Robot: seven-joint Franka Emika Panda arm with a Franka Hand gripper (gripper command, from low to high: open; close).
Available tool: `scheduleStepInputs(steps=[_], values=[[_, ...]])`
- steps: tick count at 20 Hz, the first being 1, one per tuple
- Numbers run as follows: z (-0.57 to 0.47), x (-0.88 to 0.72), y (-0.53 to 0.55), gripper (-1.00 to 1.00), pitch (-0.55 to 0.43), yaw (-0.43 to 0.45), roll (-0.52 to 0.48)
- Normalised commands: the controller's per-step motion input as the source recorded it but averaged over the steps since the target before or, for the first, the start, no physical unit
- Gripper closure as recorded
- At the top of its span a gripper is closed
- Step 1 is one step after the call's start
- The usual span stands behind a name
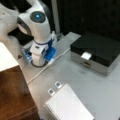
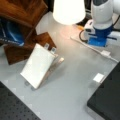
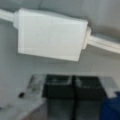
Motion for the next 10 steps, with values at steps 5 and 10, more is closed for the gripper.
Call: scheduleStepInputs(steps=[5,10], values=[[0.06,-0.45,-0.13,1.0,-0.288,-0.153,-0.154],[0.15,-0.31,-0.06,1.0,-0.17,-0.091,-0.117]])
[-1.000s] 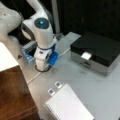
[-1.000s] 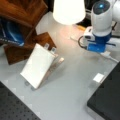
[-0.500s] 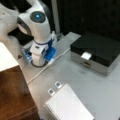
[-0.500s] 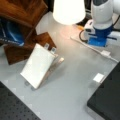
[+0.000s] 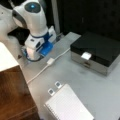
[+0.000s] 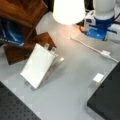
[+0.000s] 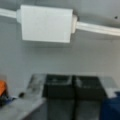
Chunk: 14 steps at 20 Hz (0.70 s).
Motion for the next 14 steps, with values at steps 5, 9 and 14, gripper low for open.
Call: scheduleStepInputs(steps=[5,9,14], values=[[0.03,-0.16,0.0,-1.0,-0.087,-0.083,-0.126],[-0.03,-0.11,0.01,-1.0,-0.037,-0.084,-0.099],[0.02,-0.09,0.03,-1.0,-0.021,-0.08,-0.094]])
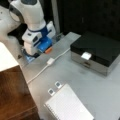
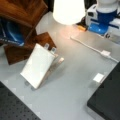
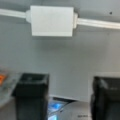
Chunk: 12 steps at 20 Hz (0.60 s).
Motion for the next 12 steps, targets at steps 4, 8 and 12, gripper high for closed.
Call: scheduleStepInputs(steps=[4,8,12], values=[[0.13,-0.07,0.02,-1.0,-0.017,-0.081,-0.08],[0.16,-0.02,-0.01,-1.0,-0.005,-0.103,-0.064],[0.18,0.05,-0.01,-1.0,0.07,-0.154,-0.061]])
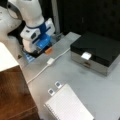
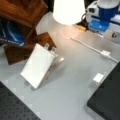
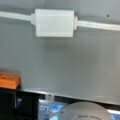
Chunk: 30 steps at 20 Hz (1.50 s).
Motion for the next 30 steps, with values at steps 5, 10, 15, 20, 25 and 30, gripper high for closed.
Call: scheduleStepInputs(steps=[5,10,15,20,25,30], values=[[0.18,0.23,0.03,-1.0,0.119,-0.168,-0.036],[0.24,0.49,0.07,-1.0,0.234,-0.11,0.003],[0.36,0.83,0.01,-1.0,0.376,-0.051,0.047],[0.42,0.94,-0.08,-1.0,0.404,-0.122,0.105],[0.34,0.76,-0.04,-1.0,0.366,-0.139,0.143],[0.2,0.41,0.09,-1.0,0.294,-0.062,0.222]])
